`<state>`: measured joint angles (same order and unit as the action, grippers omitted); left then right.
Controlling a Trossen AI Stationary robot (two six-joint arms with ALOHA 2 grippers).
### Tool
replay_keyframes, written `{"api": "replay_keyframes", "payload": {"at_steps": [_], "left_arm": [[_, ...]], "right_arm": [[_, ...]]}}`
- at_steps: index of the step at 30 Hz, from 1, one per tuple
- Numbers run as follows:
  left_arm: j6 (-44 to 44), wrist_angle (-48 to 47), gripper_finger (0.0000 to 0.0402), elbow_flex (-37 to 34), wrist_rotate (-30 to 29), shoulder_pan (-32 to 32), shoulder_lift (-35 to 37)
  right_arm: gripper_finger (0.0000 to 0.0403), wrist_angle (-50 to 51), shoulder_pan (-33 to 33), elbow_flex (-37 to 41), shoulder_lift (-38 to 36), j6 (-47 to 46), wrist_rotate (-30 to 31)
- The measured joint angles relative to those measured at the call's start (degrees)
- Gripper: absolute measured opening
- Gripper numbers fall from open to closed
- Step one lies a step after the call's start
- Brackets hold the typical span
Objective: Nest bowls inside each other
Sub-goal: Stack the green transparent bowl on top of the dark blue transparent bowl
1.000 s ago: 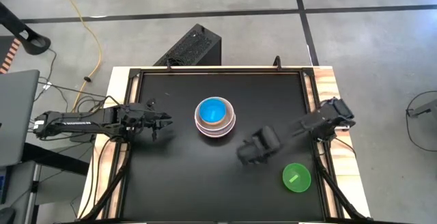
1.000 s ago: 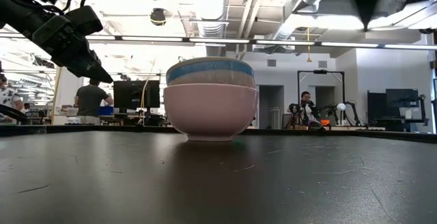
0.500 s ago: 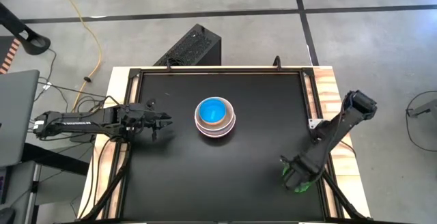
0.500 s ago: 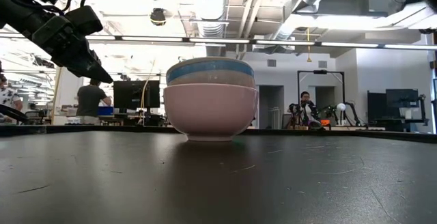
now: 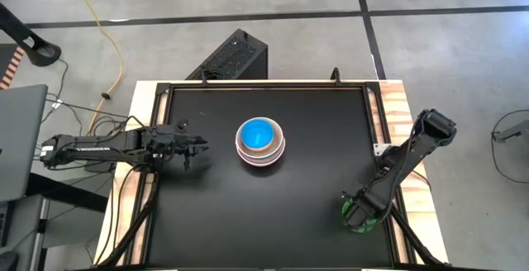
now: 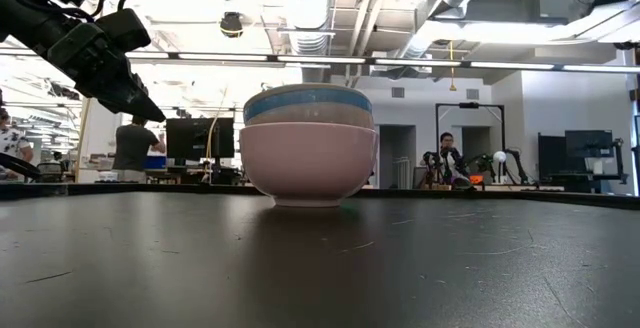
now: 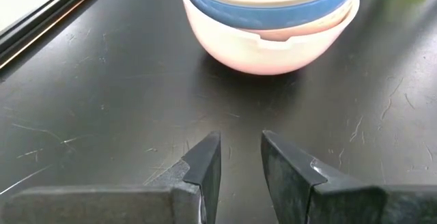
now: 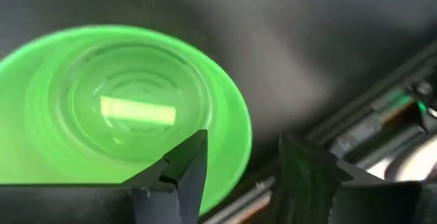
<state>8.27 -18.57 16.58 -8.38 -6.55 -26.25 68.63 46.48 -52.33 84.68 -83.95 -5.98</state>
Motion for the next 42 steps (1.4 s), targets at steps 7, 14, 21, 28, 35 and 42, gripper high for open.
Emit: {"api": "replay_keyframes", "payload": {"at_steps": [7,14,21,28,35,42], "left_arm": [[0.0,0.0,0.0094,0.0,0.0,0.0,0.0],[0.0,0.0,0.0094,0.0,-0.3,0.0,0.0],[-0.1,0.0,0.0094,0.0,-1.1,0.0,0.0],[-0.1,0.0,0.0094,0.0,-1.1,0.0,0.0],[-0.3,0.0,0.0094,0.0,-1.1,0.0,0.0],[-0.9,0.0,0.0094,0.0,-1.1,0.0,0.0]], "right_arm": [[0.0164,-5.9,-3.8,6.3,0.0,3.9,0.1],[0.0019,-8.4,-8.8,4.9,-0.8,12.2,-0.2],[0.0005,-7.8,-16.7,-3.1,-5.9,12.1,6.0],[0.0002,-9.1,-27.5,-19.9,-5.9,22.4,17.9],[0.0001,-15.8,-42.4,-37.1,2.7,35.8,19.6],[0.0000,-17.9,-54.8,-48.6,15.6,40.2,8.6]]}}
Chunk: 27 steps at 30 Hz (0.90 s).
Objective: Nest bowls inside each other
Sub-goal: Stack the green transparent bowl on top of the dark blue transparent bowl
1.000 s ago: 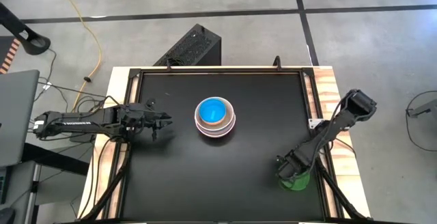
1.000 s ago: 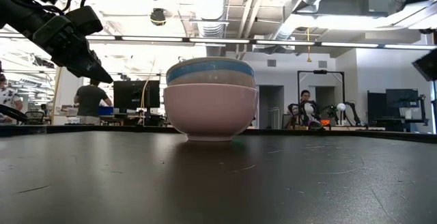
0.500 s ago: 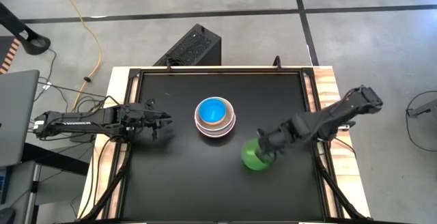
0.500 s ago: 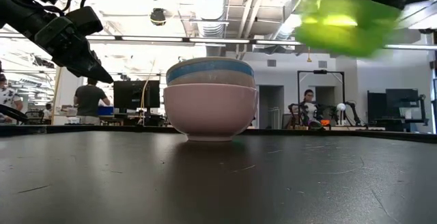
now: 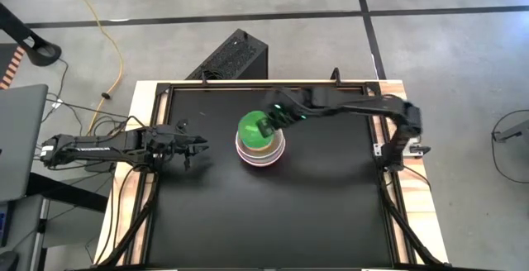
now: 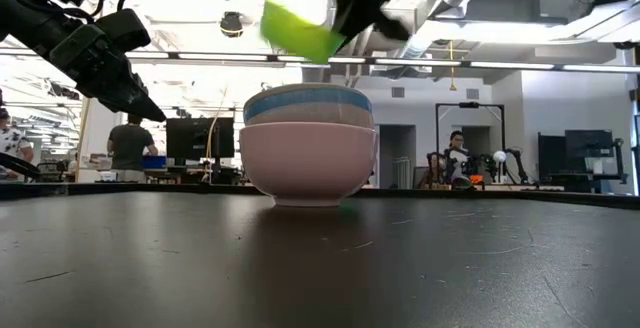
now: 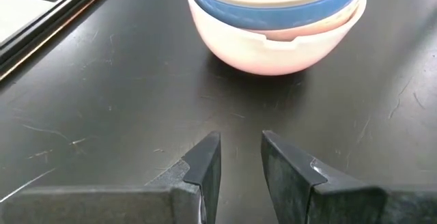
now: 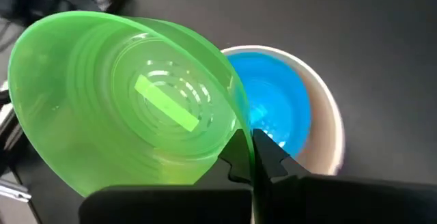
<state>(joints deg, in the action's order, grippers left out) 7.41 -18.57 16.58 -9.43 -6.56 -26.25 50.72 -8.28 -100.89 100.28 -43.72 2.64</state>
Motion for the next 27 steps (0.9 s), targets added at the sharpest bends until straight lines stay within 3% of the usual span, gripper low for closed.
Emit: {"api": "replay_keyframes", "payload": {"at_steps": [7,21,27], "left_arm": [[-0.7,0.0,0.0094,0.0,0.0,0.0,0.0],[-0.7,0.0,0.0094,0.0,0.0,0.0,0.0],[-0.7,0.0,0.0094,0.0,0.0,0.0,0.0]], "right_arm": [[0.0000,2.9,-4.5,-8.1,10.0,3.4,-8.7],[0.0002,12.8,-5.6,-11.3,12.3,3.3,-6.0],[0.0042,13.8,-4.7,-11.3,12.2,3.5,-5.5]]}}
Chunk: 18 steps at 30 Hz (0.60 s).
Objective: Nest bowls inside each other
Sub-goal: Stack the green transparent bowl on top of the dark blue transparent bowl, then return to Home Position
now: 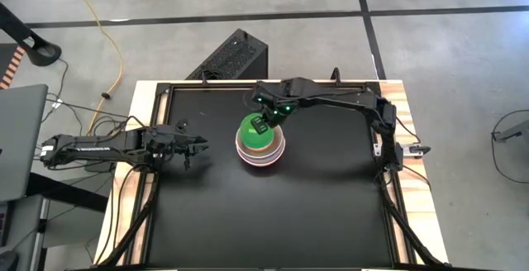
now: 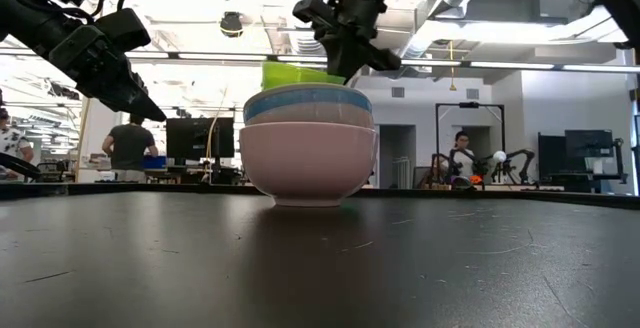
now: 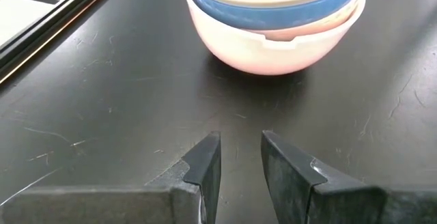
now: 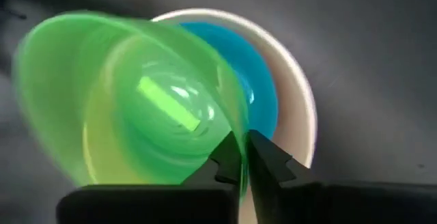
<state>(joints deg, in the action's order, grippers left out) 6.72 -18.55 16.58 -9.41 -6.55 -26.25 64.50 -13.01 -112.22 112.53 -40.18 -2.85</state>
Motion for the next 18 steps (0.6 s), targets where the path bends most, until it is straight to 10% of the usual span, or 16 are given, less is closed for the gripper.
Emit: {"api": "replay_keyframes", "payload": {"at_steps": [18], "left_arm": [[0.1,0.0,0.0094,0.0,0.0,0.0,0.0]], "right_arm": [[0.0173,6.8,0.5,-0.1,-1.5,1.5,1.5]]}}
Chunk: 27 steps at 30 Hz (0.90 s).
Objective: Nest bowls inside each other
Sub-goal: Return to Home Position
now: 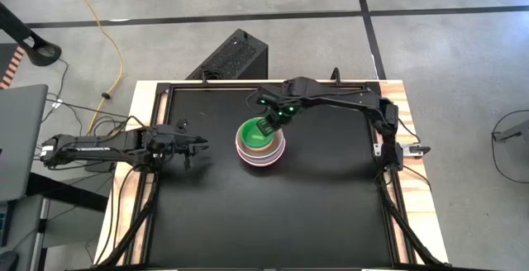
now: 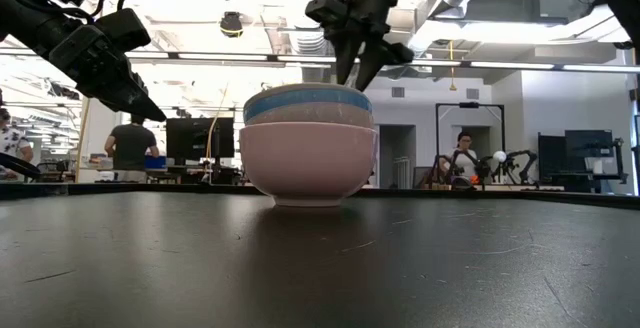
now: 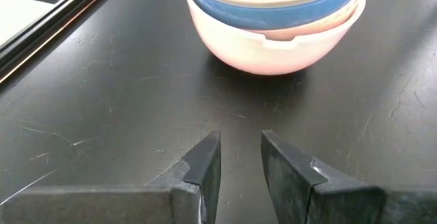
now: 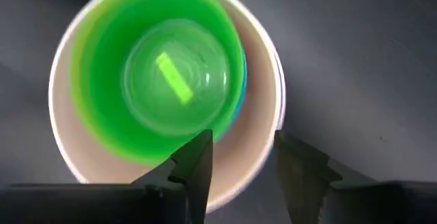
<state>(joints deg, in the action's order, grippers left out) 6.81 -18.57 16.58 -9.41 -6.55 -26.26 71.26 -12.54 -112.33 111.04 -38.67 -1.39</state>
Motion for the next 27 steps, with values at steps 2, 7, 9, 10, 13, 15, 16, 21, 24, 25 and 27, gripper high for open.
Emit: {"api": "replay_keyframes", "payload": {"at_steps": [2,7,9,10,13,15,16,21,24,25,27], "left_arm": [[0.0,0.0,0.0094,0.0,0.0,0.0,0.0],[0.2,0.0,0.0094,0.0,0.0,0.0,0.0],[0.5,0.0,0.0094,0.0,0.0,0.0,0.0],[0.5,0.0,0.0094,0.0,-0.1,0.0,0.0],[0.5,0.5,0.0094,0.0,-0.1,0.0,0.0],[0.5,1.6,0.0094,0.0,-0.1,0.0,0.0],[0.4,2.7,0.0094,0.0,-0.1,0.0,0.0],[-0.8,10.6,0.0094,0.0,0.0,0.2,0.0],[-0.9,13.2,0.0094,0.0,0.4,1.3,0.0],[-1.0,13.4,0.0094,0.0,0.3,1.8,0.0],[-1.7,13.6,0.0094,0.0,-0.9,2.9,0.0]], "right_arm": [[0.0177,0.8,0.6,0.0,-0.9,1.3,0.0],[0.0175,2.1,5.0,-0.1,-4.4,4.8,3.0],[0.0172,2.5,8.0,-0.1,-5.7,6.9,5.4],[0.0171,2.7,9.8,-0.1,-6.4,8.4,6.6],[0.0169,2.8,16.3,0.8,-8.8,16.1,7.7],[0.0168,-0.1,21.1,2.9,-10.8,19.9,9.2],[0.0167,-3.1,23.5,4.8,-12.2,21.3,10.6],[0.0164,-23.4,31.8,21.0,-22.8,29.7,17.0],[0.0163,-38.6,32.8,34.9,-30.7,32.9,16.6],[0.0163,-43.1,32.6,39.5,-33.1,33.2,16.5],[0.0163,-51.1,31.4,48.2,-38.1,34.1,16.6]]}}
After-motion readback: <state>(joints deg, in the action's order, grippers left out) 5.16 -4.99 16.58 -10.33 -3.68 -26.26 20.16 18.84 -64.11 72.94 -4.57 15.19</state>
